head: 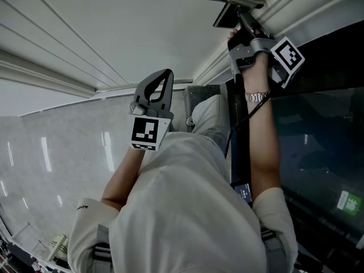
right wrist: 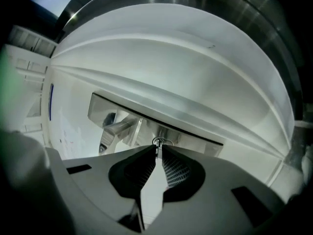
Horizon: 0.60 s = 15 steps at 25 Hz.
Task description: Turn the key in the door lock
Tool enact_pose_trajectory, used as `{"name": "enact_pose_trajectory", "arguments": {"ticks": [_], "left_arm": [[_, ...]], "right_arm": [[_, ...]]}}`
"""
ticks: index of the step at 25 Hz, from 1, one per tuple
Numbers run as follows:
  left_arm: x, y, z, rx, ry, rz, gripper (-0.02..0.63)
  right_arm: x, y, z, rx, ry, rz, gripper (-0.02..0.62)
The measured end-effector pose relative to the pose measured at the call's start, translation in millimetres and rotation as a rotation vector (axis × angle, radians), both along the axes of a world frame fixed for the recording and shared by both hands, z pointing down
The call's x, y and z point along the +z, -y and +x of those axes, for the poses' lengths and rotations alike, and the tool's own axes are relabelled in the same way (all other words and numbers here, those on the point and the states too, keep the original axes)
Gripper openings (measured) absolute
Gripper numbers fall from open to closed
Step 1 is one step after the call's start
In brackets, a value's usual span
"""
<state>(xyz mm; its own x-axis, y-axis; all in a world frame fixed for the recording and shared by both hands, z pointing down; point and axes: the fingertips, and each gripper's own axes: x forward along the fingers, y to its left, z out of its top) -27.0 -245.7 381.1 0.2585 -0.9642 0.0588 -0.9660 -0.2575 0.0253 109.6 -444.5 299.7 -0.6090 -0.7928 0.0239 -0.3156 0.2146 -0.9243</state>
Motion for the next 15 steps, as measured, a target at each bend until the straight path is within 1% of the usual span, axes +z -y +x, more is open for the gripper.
{"name": "enact_pose_trajectory", "arguments": {"ticks": [2, 6, 8, 9, 10, 12, 14, 15], "left_arm": [[1, 0, -3, -0.005, 0.001, -0.002, 0.009], [3, 1, -3, -0.010, 0.000, -0.006, 0.009], [2, 2, 0, -0.003, 0.000, -0.004, 0.009], [1, 3, 1, 0.002, 0.001, -0.003, 0.009], [1, 3, 3, 0.006, 0.000, -0.002, 0.009], [2, 4, 5, 0.010, -0.002, -0.003, 0.009], [3, 5, 7, 0.014, -0.002, -0.004, 0.009], [3, 5, 8, 0.017, 0.000, -0.004, 0.009]], "right_arm": [[1, -1, 1, -0.004, -0.076, 0.041, 0.018], [-3, -7, -3, -0.028, -0.245, 0.140, 0.050], [-3, -9, -3, -0.048, -0.345, 0.199, 0.080], [-3, -10, -3, -0.057, -0.408, 0.231, 0.106], [-2, -11, -4, -0.064, -0.485, 0.268, 0.123], [-1, -15, -5, -0.070, -0.677, 0.357, 0.147], [2, -19, -9, -0.083, -0.869, 0.448, 0.152], [3, -22, -11, -0.092, -0.949, 0.487, 0.152]]}}
